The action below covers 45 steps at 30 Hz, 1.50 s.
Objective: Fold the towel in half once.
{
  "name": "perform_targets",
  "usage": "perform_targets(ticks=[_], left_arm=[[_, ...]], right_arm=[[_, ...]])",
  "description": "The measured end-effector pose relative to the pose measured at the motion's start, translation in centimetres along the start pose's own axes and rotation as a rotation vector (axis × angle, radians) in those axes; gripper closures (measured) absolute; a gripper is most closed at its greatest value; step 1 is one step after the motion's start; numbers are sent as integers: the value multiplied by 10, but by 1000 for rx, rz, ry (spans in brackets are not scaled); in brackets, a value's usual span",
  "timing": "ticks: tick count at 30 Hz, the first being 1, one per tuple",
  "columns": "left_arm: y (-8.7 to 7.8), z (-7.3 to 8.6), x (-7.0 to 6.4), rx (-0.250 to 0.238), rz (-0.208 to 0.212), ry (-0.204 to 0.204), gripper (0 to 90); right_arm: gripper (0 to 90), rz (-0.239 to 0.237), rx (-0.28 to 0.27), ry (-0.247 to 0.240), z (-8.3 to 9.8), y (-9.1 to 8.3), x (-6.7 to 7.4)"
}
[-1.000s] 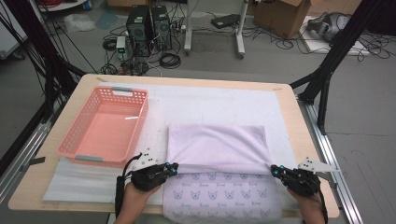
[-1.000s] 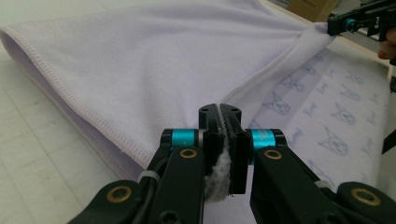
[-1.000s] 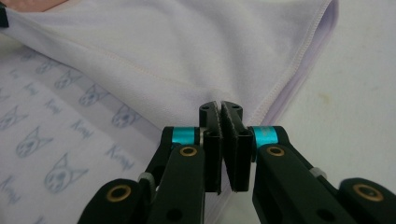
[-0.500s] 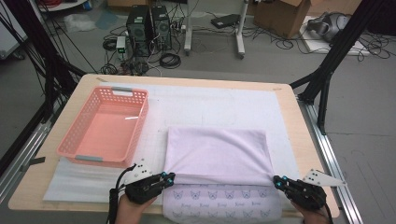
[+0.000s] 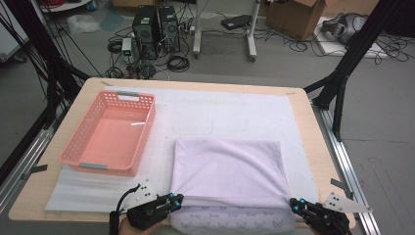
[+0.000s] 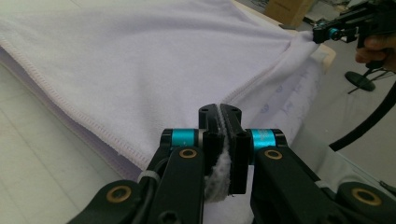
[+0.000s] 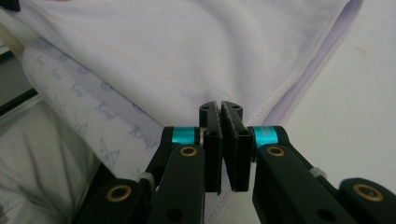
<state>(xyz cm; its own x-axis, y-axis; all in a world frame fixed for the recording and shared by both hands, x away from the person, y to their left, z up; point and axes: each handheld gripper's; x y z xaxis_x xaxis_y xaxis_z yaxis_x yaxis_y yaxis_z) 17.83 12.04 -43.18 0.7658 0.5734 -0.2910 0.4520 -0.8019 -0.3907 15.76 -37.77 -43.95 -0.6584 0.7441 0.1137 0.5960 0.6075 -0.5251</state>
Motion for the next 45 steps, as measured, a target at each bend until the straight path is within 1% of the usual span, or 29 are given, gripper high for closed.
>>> perform_targets(ticks=[1, 2, 3, 4, 5, 7, 8, 10, 11, 13, 15, 18, 22, 23, 27, 29, 30, 31, 32, 33, 34, 35, 36, 37, 38, 39, 41, 42, 45], left_arm=[[0, 1, 0, -5, 4, -2, 860], [1, 1, 1, -15, 0, -14, 790], [2, 0, 3, -22, -14, -24, 656], [4, 0, 6, -30, -28, -35, 538], [5, -2, 10, -42, -43, -45, 473], [5, -6, 15, -57, -54, -52, 412], [6, -10, 18, -72, -66, -56, 397], [7, -15, 23, -85, -81, -55, 388], [9, -19, 26, -82, -87, -49, 383], [14, -26, 35, -78, -107, -43, 381], [22, -33, 46, -72, -129, -56, 373], [33, -41, 62, -52, -146, -79, 376], [47, -48, 75, -35, -151, -99, 377], [49, -50, 77, -27, -152, -96, 377], [60, -53, 85, -11, -165, -105, 377], [63, -53, 88, -5, -173, -110, 377], [65, -53, 89, -2, -180, -109, 377], [66, -53, 90, 1, -188, -110, 377], [67, -54, 92, 11, -200, -109, 376], [68, -54, 93, 17, -207, -108, 376], [69, -54, 94, 17, -221, -112, 375], [70, -54, 94, 20, -235, -115, 373], [70, -54, 96, 21, -247, -112, 366], [71, -54, 97, 26, -256, -119, 365], [72, -54, 99, 32, -269, -114, 364], [73, -55, 100, 39, -278, -111, 365], [76, -57, 103, 51, -296, -119, 366], [78, -57, 105, 56, -311, -122, 366], [82, -57, 109, 83, -350, -118, 389]], right_arm=[[862, 2, 3, -5, 1, 0, 0], [845, 4, 15, -3, 1, 0, 1], [774, 12, 12, -7, 1, 1, 1], [691, 26, 8, 1, 0, 1, 0], [648, 34, -4, 22, -1, 1, -2], [605, 46, -40, 40, -5, -1, -8], [594, 62, -58, 49, -7, -2, -12], [591, 73, -79, 87, -11, -2, -19], [589, 86, -83, 90, -14, 0, -22], [589, 116, -69, 77, -19, 6, -28], [589, 137, -50, 77, -25, 15, -37], [585, 158, -30, 94, -36, 33, -50], [593, 172, 9, 97, -53, 64, -67], [602, 174, 19, 99, -58, 74, -71], [656, 215, 39, 133, -66, 102, -84], [778, 226, 103, 130, -69, 112, -89], [869, 229, 100, 99, -71, 112, -90], [870, 277, 123, 60, -73, 112, -90], [870, 307, 130, 56, -75, 111, -92], [867, 302, 122, 80, -74, 111, -95], [833, 294, 125, 91, -73, 111, -95], [727, 297, 118, 94, -73, 111, -95], [677, 300, 101, 103, -73, 110, -96], [642, 284, 84, 121, -73, 108, -96], [585, 267, 72, 140, -73, 107, -97], [559, 255, 74, 143, -74, 109, -98], [525, 230, 100, 143, -74, 112, -97], [508, 221, 121, 133, -73, 116, -96], [511, 246, 133, 87, -74, 118, -92]])
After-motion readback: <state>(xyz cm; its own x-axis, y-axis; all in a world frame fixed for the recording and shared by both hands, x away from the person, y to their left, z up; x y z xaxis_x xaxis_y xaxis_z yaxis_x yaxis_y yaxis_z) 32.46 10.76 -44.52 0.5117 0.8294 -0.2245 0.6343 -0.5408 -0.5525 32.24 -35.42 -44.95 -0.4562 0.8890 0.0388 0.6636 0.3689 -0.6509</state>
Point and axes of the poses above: each handheld gripper's, and its own axes: y roughly forward along the jaws, z roughly out of its underside, x roughly to its left, and after that the axes turned 3 degrees about -y, right-handed
